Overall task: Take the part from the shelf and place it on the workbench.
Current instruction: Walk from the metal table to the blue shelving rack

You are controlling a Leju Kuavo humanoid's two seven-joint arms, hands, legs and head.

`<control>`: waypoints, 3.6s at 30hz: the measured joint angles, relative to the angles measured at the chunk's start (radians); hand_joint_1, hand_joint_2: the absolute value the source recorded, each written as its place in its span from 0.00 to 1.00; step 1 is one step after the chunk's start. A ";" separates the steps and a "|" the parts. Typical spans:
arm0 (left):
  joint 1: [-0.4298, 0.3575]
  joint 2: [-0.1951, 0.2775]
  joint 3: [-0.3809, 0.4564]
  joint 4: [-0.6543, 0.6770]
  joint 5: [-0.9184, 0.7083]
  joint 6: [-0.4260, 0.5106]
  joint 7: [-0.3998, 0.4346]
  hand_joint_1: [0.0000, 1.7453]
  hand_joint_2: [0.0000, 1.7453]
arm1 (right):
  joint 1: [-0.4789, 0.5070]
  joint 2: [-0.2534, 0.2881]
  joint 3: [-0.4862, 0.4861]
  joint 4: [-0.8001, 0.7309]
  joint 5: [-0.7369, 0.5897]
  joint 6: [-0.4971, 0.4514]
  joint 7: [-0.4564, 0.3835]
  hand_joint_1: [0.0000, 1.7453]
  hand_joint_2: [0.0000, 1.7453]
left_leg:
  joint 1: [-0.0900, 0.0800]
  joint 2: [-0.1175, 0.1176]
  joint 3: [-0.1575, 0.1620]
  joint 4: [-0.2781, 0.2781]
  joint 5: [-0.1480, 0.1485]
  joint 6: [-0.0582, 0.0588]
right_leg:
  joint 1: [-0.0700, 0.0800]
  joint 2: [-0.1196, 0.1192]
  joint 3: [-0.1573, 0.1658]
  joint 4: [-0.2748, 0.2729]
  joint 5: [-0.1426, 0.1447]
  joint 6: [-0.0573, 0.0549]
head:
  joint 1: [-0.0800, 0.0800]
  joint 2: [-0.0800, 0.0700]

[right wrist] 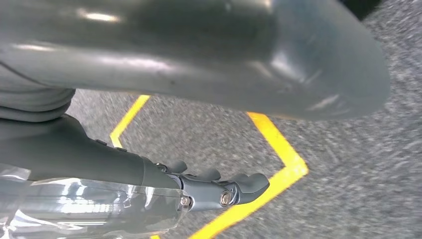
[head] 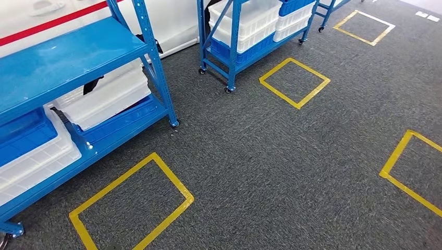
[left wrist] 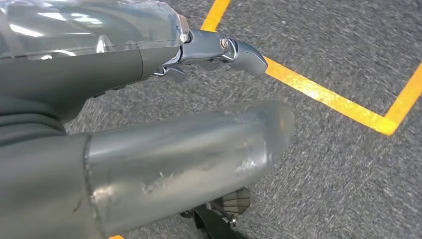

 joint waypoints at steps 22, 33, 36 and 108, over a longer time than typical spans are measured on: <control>0.002 0.010 0.024 0.006 -0.001 -0.002 0.019 0.00 0.00 | -0.012 0.000 -0.005 0.001 0.020 0.001 0.014 0.00 0.00 | -0.003 0.109 0.026 -0.017 -0.012 0.004 | 0.013 -0.127 0.011 -0.012 -0.022 0.003 | -0.010 0.000; -0.003 0.009 0.025 0.007 -0.001 -0.002 0.021 0.00 0.00 | -0.005 -0.003 -0.005 0.002 0.021 0.003 0.017 0.00 0.00 | 0.002 -0.018 0.001 0.006 -0.008 -0.021 | -0.003 0.008 0.020 -0.046 0.013 0.007 | -0.004 0.000; 0.000 0.009 0.025 0.008 -0.001 -0.002 0.022 0.00 0.00 | -0.010 -0.003 -0.005 0.002 0.022 0.003 0.017 0.00 0.00 | 0.005 -0.005 -0.010 0.018 -0.016 -0.039 | -0.002 -0.026 0.022 -0.055 0.020 -0.016 | -0.007 0.000; 0.027 -0.007 0.069 0.019 -0.002 -0.066 -0.031 0.00 0.00 | 0.014 -0.013 -0.044 0.009 0.018 0.024 0.054 0.00 0.00 | -0.012 0.099 -0.171 0.090 0.039 -0.016 | 0.002 -0.051 0.189 -0.074 -0.119 -0.014 | -0.015 0.000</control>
